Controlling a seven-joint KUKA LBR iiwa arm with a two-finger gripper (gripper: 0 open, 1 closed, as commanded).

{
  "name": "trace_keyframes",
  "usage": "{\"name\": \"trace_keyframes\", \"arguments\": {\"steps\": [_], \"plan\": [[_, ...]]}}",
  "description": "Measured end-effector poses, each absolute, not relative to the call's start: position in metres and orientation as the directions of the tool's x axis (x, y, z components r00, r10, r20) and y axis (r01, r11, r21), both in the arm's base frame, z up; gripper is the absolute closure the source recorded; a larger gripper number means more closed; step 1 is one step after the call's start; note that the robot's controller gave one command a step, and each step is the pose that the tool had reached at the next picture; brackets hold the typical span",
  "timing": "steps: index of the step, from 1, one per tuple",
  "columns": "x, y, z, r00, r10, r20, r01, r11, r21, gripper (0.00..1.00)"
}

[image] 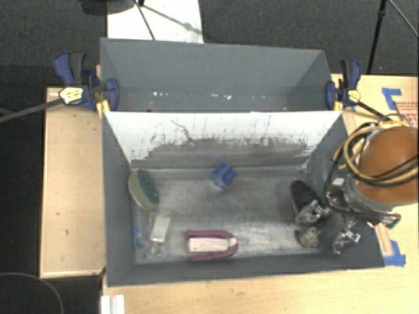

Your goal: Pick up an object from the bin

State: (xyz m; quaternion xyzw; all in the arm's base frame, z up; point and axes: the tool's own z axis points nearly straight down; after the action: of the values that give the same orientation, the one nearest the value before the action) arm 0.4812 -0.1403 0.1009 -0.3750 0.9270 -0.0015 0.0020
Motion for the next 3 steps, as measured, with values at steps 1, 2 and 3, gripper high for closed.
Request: {"name": "trace_keyframes", "arguments": {"steps": [1, 2, 3], "plan": [[0.482, -0.143, 0.100, -0.681, -0.733, -0.007, -0.733, 0.681, -0.002, 0.00], [0.484, -0.135, 0.075, -0.629, -0.777, -0.029, -0.777, 0.629, -0.001, 0.00], [0.486, -0.146, 0.074, -0.868, -0.496, -0.021, -0.496, 0.869, -0.004, 0.00]]}}
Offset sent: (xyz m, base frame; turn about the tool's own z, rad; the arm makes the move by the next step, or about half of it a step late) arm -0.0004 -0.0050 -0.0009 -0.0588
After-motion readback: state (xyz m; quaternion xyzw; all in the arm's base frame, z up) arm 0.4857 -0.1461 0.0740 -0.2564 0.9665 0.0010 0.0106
